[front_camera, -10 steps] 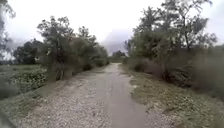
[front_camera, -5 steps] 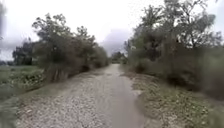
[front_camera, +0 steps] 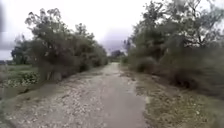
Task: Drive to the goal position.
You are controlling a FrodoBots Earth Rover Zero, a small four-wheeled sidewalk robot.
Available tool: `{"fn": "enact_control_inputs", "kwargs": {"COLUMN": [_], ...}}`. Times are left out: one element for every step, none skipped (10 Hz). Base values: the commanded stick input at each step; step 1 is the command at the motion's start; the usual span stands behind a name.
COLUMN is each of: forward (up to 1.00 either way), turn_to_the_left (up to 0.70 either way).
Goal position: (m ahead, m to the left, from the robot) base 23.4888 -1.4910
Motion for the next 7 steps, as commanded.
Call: {"fn": "enact_control_inputs", "kwargs": {"forward": [0.68,0.68,0.68,0.68,0.68,0.68,0.68], "turn_to_the_left": [0.00,0.00,0.00,0.00,0.00,0.00,0.00]}}
